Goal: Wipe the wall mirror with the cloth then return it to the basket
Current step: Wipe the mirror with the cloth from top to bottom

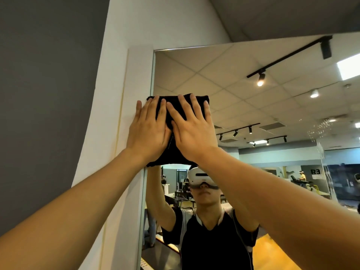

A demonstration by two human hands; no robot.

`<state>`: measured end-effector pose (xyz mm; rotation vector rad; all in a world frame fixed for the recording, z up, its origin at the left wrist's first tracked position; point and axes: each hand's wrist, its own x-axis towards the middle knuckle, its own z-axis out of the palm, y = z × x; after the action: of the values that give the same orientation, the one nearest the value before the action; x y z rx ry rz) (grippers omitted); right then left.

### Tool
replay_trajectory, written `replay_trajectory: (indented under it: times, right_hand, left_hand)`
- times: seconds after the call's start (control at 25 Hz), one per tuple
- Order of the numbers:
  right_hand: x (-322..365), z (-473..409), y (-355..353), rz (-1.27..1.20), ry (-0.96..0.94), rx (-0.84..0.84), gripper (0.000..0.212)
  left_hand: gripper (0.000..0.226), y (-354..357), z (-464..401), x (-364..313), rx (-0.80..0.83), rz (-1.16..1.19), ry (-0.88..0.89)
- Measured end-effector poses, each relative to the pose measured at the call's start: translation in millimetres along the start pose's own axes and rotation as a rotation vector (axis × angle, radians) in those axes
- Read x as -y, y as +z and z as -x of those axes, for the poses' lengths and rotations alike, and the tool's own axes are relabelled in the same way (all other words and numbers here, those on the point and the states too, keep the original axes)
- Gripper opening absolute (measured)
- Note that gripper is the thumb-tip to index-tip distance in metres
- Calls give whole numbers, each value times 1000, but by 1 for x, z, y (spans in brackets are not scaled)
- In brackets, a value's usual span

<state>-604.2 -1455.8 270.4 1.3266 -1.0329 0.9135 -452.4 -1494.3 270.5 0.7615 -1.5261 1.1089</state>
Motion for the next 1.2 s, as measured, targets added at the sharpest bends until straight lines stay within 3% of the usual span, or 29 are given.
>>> replay_trajectory:
  times: [0.2,0.6,1.2]
  right_hand:
    - [-17,-52,0,7,11,-28,53]
    - [-42,-133,-6,16,14,-46,51]
    - [-60,-183,-10,10,1,-49,53]
  left_hand:
    - [70,1,-52,14,-14,-17,-8]
    - [59,3,-135,36,-26,-1,-17]
    - [52,-7,-177,35,10,77,-76]
